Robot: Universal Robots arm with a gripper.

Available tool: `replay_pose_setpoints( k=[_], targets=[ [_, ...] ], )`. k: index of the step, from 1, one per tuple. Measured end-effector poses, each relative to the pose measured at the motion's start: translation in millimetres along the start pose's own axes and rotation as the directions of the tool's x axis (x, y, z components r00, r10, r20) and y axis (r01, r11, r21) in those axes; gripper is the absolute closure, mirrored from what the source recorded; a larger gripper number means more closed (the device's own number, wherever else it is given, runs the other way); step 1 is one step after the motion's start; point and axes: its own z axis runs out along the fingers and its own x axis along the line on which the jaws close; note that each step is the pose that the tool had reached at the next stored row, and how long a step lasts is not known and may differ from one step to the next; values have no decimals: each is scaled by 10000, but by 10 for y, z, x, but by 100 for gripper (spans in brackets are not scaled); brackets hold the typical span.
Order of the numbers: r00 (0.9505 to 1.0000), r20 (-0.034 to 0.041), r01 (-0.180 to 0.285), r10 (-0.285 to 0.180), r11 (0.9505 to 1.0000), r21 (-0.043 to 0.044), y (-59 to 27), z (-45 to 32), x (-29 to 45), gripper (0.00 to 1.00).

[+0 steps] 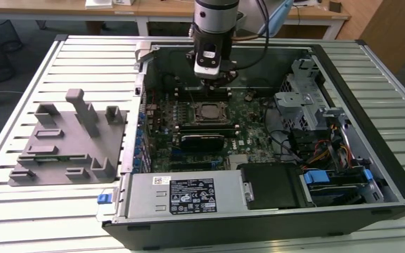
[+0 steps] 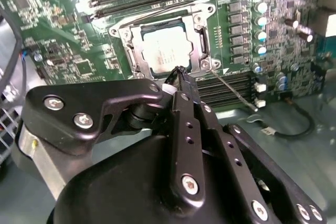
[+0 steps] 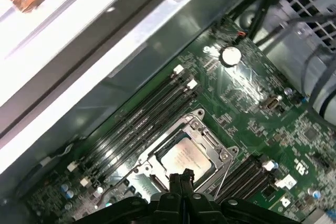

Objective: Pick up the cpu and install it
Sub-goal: 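Install the first cpu locking lever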

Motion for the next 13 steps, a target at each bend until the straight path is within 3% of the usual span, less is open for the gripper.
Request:
replay_pose_setpoints(
  k=[3,6,9,13],
  targets=[
    [9986,-13,538,-538,9986,3,0,3,0,89],
    [9941,-28,1086,-1086,9941,6,0,5,0,89],
    [9868,-42,1622,-1622,9868,7,0,8,0,89],
    [9722,-62,2341,-2341,9722,8,0,13,0,89]
  ],
)
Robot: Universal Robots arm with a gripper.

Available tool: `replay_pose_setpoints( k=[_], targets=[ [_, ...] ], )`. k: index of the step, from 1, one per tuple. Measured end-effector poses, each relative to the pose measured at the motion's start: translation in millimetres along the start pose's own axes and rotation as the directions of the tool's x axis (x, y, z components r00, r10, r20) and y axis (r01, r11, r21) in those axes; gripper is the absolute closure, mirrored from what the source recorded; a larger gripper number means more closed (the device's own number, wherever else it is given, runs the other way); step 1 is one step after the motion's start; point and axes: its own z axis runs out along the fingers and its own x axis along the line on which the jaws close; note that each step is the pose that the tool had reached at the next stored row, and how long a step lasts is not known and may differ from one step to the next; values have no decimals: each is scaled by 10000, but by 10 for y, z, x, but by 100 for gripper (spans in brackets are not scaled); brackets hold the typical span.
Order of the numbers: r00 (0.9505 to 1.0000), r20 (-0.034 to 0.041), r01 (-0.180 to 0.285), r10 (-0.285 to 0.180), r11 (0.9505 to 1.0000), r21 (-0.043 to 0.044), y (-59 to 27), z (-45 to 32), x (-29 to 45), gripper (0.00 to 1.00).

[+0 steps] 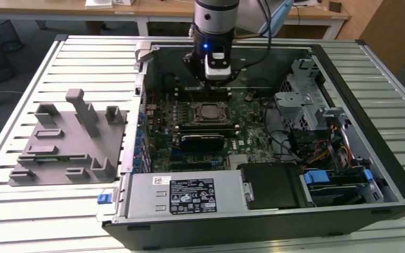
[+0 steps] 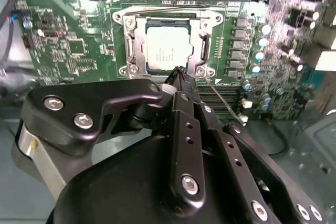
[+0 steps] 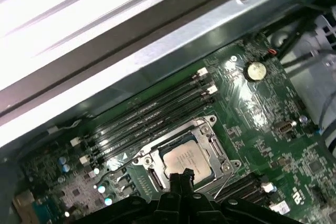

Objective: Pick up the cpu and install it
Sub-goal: 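Install the first cpu locking lever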

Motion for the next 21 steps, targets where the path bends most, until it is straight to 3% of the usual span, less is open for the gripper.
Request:
replay_pose_setpoints(
  k=[5,11,16,21],
  targets=[
    [9960,-24,898,-898,9960,6,0,6,0,89],
    [9802,-53,1981,-1981,9802,8,0,11,0,89],
    [9581,-76,2863,-2863,9581,8,0,14,0,89],
    [9279,-101,3727,-3727,9280,6,0,16,0,89]
  ],
)
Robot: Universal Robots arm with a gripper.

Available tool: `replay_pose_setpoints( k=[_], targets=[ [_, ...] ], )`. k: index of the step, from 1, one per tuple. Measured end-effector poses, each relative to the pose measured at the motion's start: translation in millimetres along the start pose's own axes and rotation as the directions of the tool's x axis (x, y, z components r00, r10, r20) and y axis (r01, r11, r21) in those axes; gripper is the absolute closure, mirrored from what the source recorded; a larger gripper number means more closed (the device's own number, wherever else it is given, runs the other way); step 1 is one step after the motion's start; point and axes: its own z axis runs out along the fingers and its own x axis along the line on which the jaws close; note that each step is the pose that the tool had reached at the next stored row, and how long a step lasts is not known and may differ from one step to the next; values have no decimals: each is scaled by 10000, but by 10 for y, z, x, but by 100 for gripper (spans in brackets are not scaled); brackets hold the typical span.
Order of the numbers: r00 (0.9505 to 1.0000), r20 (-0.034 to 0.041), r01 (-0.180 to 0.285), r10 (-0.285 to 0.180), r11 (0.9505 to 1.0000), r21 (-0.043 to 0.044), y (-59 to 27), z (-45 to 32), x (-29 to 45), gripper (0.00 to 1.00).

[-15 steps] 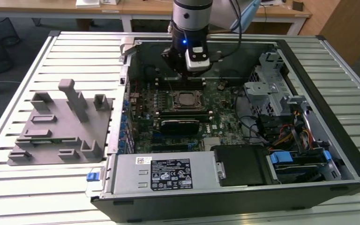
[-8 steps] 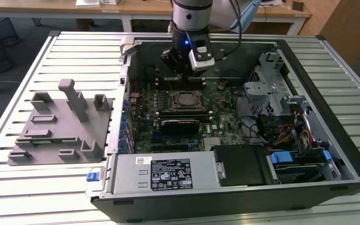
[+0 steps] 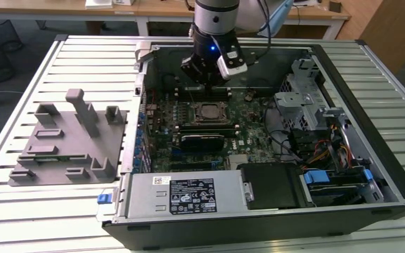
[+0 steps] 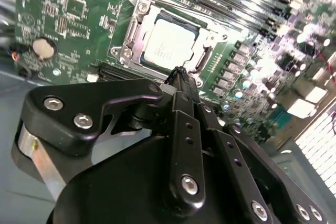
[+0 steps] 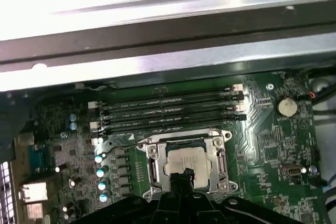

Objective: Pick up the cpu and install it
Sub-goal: 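Install the first cpu locking lever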

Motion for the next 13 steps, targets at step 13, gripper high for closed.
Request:
replay_pose_setpoints(
  k=[13],
  targets=[
    [9937,-15,1120,-1120,9937,5,-16,2,125,89]
  ],
)
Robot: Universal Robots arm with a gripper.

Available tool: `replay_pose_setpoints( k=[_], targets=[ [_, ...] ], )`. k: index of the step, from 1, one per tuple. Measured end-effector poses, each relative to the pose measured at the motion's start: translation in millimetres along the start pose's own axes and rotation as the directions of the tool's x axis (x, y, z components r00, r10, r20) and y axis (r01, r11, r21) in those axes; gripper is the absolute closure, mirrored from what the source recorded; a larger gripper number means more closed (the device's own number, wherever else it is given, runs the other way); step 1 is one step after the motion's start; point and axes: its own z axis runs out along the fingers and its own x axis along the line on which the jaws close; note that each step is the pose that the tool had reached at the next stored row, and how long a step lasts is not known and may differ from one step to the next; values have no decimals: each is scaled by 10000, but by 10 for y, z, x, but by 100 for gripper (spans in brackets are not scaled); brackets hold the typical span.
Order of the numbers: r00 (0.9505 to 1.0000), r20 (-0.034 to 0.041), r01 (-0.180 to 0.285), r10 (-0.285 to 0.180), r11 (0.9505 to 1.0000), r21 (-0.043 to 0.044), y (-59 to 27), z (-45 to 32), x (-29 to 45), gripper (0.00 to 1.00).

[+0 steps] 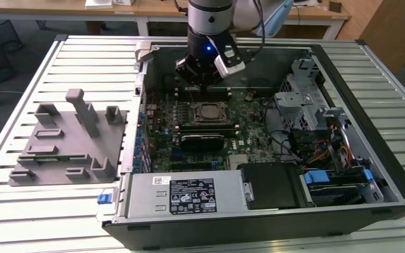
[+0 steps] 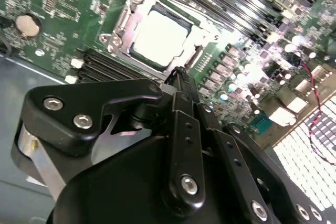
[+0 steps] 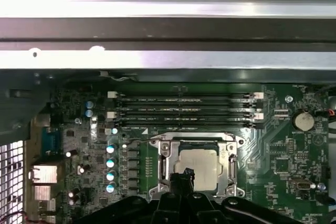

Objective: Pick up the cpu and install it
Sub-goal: 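Install the first cpu locking lever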

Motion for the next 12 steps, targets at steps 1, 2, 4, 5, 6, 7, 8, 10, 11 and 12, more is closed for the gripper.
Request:
replay_pose_setpoints(
  k=[1,2,4,5,6,7,8,10,11,12],
  targets=[
    [10000,2,0,0,10000,0,0,0,18,89],
    [10000,2,6,-6,10000,0,-1,0,33,89],
    [10000,2,63,-63,10000,-1,0,1,51,89],
    [9999,-1,145,-145,9999,1,0,1,54,89],
    [9996,-7,299,-299,9996,3,0,1,55,89],
    [9989,-11,469,-469,9989,3,-1,1,55,89],
    [9982,-13,596,-596,9982,4,-1,2,57,89],
    [9979,-13,649,-649,9979,3,-2,3,83,89],
    [9979,-6,649,-649,9979,4,-2,4,100,89],
    [9979,4,649,-649,9979,3,-2,5,119,89]
  ],
)
